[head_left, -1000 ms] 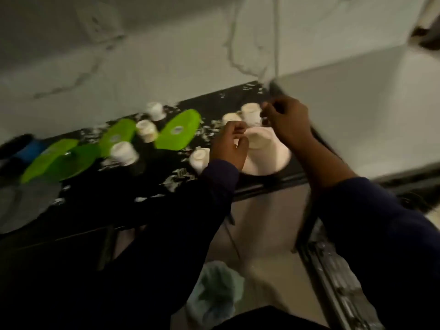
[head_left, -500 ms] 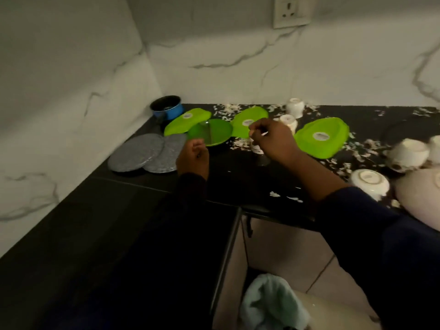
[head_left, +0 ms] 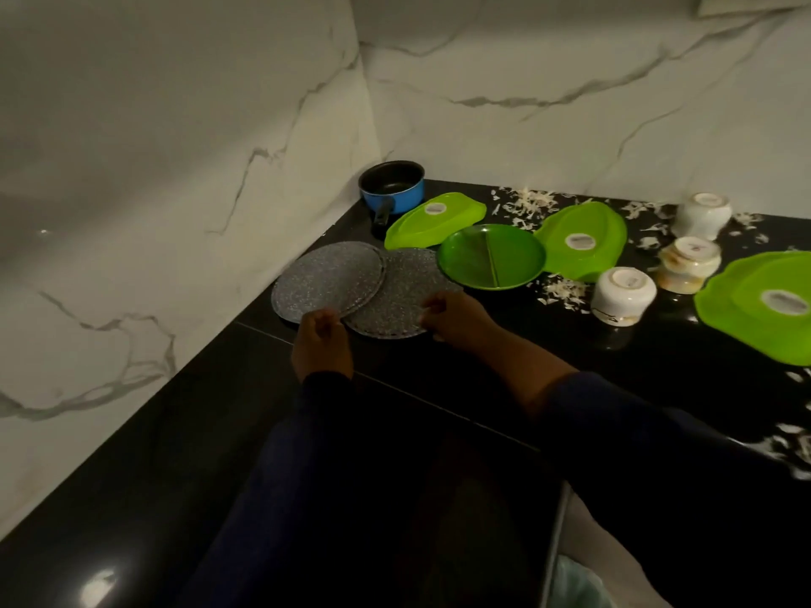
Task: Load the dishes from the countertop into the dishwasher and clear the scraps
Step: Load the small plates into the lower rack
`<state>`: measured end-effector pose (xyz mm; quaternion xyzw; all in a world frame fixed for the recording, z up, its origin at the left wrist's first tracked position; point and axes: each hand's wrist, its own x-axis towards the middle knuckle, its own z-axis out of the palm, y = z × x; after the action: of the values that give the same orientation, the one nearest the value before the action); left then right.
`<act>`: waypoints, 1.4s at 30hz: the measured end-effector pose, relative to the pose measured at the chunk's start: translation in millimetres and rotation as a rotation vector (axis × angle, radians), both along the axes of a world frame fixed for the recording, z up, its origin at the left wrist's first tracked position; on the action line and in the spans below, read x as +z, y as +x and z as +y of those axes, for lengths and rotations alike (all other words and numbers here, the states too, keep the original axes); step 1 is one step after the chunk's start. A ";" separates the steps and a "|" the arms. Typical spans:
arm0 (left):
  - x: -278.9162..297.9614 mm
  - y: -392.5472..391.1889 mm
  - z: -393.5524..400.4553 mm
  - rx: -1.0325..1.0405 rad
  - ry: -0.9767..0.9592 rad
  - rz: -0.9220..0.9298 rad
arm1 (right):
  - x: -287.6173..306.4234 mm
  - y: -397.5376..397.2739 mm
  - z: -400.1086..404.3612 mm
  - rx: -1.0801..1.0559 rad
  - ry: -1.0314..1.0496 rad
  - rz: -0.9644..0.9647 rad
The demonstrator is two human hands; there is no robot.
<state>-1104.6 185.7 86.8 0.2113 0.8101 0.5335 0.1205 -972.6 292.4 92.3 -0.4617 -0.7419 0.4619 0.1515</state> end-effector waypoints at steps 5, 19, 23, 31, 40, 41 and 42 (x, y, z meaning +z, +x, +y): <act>-16.2 -36.7 15.8 0.007 -0.045 -0.032 | -23.1 -66.3 22.9 -0.069 -0.180 0.017; -35.9 -92.7 49.2 0.107 0.128 -0.007 | -33.5 -167.5 70.3 -0.401 -0.640 0.391; -38.2 -91.1 43.5 0.142 0.153 0.023 | -23.5 -175.1 59.0 -0.385 -0.742 0.494; 11.2 -59.5 41.8 0.155 0.196 0.111 | 19.6 -106.0 51.3 -0.272 -0.664 0.565; 63.9 91.6 68.2 -0.142 0.418 0.212 | 97.9 100.4 44.8 -0.348 -0.278 0.468; 67.9 113.4 69.3 -0.182 0.436 0.210 | 104.8 127.5 40.4 -0.353 -0.235 0.441; 71.5 133.5 69.4 -0.224 0.448 0.206 | 110.4 152.1 36.0 -0.356 -0.199 0.407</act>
<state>-971.2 255.2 158.3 0.3739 0.6515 0.6585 0.0461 -820.5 328.4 202.6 -0.4952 -0.5547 0.5816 0.3299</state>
